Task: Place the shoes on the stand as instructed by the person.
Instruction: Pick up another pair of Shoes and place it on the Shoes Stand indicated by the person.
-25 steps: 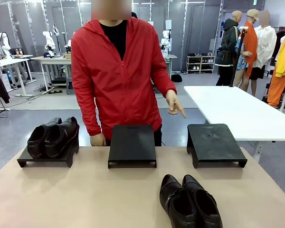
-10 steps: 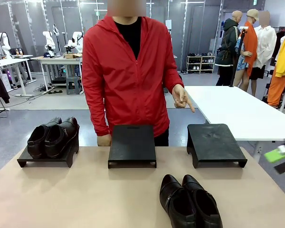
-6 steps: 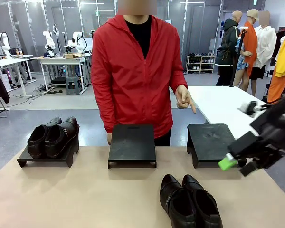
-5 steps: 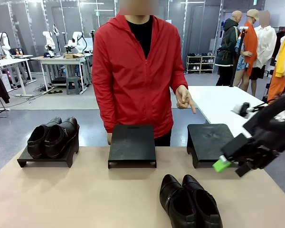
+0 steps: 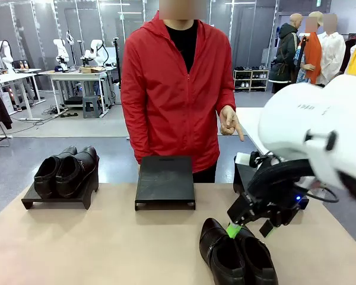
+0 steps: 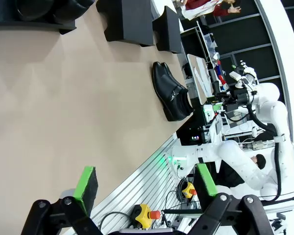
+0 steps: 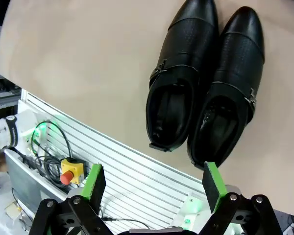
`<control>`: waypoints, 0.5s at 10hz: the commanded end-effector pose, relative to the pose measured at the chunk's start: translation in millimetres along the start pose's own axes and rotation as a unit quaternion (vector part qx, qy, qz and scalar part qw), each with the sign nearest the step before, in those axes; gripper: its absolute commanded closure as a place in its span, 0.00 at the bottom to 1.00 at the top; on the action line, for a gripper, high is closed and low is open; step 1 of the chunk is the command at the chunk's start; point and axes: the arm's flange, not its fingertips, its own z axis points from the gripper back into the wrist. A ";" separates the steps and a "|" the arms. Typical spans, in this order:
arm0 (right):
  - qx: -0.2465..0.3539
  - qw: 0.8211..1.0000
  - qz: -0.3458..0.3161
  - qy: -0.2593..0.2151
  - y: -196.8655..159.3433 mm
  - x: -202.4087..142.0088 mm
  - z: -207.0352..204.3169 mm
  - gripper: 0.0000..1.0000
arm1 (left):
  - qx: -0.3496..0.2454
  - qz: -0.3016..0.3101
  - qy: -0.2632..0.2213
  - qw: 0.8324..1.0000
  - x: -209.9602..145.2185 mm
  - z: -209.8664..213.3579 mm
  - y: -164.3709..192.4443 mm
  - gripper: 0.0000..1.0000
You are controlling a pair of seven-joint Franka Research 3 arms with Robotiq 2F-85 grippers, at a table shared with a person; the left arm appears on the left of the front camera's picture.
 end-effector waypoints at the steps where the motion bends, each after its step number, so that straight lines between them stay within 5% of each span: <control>1: -0.015 1.000 -0.026 0.001 -13.2 -13.3 -37.8 0.00 | -0.003 -0.008 0.005 1.000 -4.4 0.9 -0.7 0.00; 5: -0.048 0.998 -0.032 0.022 -22.8 -6.0 -75.8 0.00 | -0.003 -0.008 0.005 1.000 -4.4 0.9 -0.7 0.00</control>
